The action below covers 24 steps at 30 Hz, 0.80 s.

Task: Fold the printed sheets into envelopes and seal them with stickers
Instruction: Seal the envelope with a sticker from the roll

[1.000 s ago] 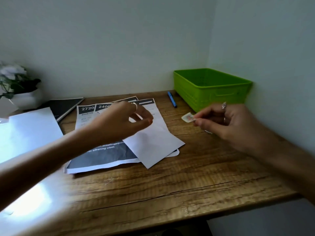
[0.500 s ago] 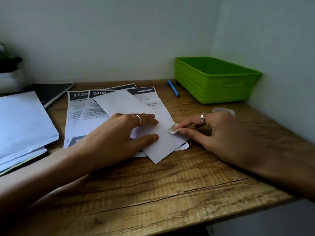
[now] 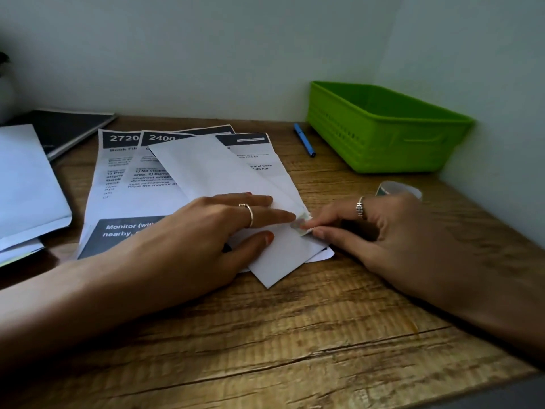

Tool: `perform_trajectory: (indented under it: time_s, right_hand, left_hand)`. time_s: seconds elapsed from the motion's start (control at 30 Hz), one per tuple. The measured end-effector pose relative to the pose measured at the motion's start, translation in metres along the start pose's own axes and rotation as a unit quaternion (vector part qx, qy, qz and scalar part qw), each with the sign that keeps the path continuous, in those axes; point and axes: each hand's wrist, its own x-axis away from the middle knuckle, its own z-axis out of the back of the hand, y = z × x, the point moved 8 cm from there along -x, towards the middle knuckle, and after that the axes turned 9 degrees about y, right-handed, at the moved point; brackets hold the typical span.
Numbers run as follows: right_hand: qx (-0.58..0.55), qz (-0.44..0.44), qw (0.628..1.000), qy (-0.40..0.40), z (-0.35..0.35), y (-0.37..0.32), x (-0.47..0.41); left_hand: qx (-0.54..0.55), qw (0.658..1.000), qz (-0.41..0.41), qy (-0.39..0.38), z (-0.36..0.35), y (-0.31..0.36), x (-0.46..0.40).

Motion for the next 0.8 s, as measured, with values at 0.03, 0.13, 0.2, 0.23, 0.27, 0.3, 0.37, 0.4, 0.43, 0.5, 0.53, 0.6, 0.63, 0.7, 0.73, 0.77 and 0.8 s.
perform_trajectory:
  time_s: [0.03, 0.13, 0.2, 0.23, 0.27, 0.3, 0.37, 0.4, 0.43, 0.5, 0.53, 0.6, 0.63, 0.7, 0.73, 0.77, 0.8]
  right_hand:
    - [0.000, 0.000, 1.000, -0.001, -0.0001, 0.0007, -0.0003]
    - [-0.008, 0.000, 1.000, -0.001, 0.0000, 0.0016, -0.0007]
    - [-0.010, 0.002, 1.000, -0.003, -0.0009, 0.0020, -0.0012]
    - [-0.007, 0.003, 1.000, -0.004, -0.0011, 0.0022, -0.0017]
    - [-0.004, 0.004, 1.000, -0.005, -0.0012, 0.0025, -0.0019]
    - [0.000, 0.006, 1.000, -0.007, -0.0018, 0.0026, -0.0018]
    - [0.008, 0.010, 1.000, -0.010, -0.0021, 0.0030, -0.0011]
    - [0.011, 0.013, 1.000, -0.010, -0.0020, 0.0033, -0.0008]
    - [0.012, 0.015, 1.000, -0.010, -0.0021, 0.0036, -0.0005]
    - [0.010, 0.016, 1.000, -0.015, -0.0030, 0.0043, -0.0004]
    - [0.007, 0.013, 1.000, -0.020, -0.0037, 0.0050, -0.0004]
    - [0.006, 0.009, 1.000, -0.022, -0.0042, 0.0057, -0.0011]
    - [0.006, 0.007, 1.000, -0.020, -0.0041, 0.0059, -0.0015]
    - [0.006, 0.001, 1.000, -0.020, -0.0043, 0.0064, -0.0016]
    - [0.006, -0.002, 1.000, -0.022, -0.0047, 0.0067, -0.0011]
    - [0.007, -0.004, 1.000, -0.023, -0.0050, 0.0070, -0.0008]
    - [0.007, -0.007, 1.000, -0.022, -0.0049, 0.0074, -0.0004]
  left_hand:
    - [-0.005, 1.000, -0.004, -0.002, -0.0010, -0.0004, -0.0002]
    - [-0.020, 1.000, -0.015, 0.002, -0.0016, 0.0006, -0.0014]
    - [-0.022, 1.000, -0.017, 0.004, -0.0014, 0.0008, -0.0007]
    - [-0.022, 1.000, -0.019, 0.004, -0.0014, 0.0011, -0.0004]
    - [-0.021, 1.000, -0.021, 0.004, -0.0015, 0.0015, -0.0001]
    - [-0.019, 1.000, -0.021, 0.004, -0.0011, 0.0018, 0.0001]
    - [-0.021, 1.000, -0.018, 0.004, -0.0005, 0.0006, -0.0004]
    - [-0.024, 1.000, -0.017, 0.002, -0.0005, -0.0004, -0.0011]
    - [-0.028, 0.999, -0.019, 0.001, -0.0010, -0.0008, -0.0011]
    - [-0.036, 0.999, -0.027, 0.003, -0.0014, 0.0004, -0.0020]
    - [-0.038, 0.999, -0.027, 0.004, -0.0017, 0.0002, -0.0019]
    - [-0.038, 0.999, -0.023, 0.004, -0.0023, -0.0011, -0.0015]
    - [-0.038, 0.999, -0.023, 0.004, -0.0021, -0.0016, -0.0009]
    - [-0.040, 0.999, -0.021, -0.001, -0.0026, -0.0023, -0.0010]
    - [-0.040, 0.999, -0.020, -0.004, -0.0030, -0.0027, -0.0009]
    - [-0.042, 0.999, -0.020, -0.007, -0.0036, -0.0029, -0.0007]
    - [-0.044, 0.999, -0.020, -0.008, -0.0043, -0.0028, -0.0007]
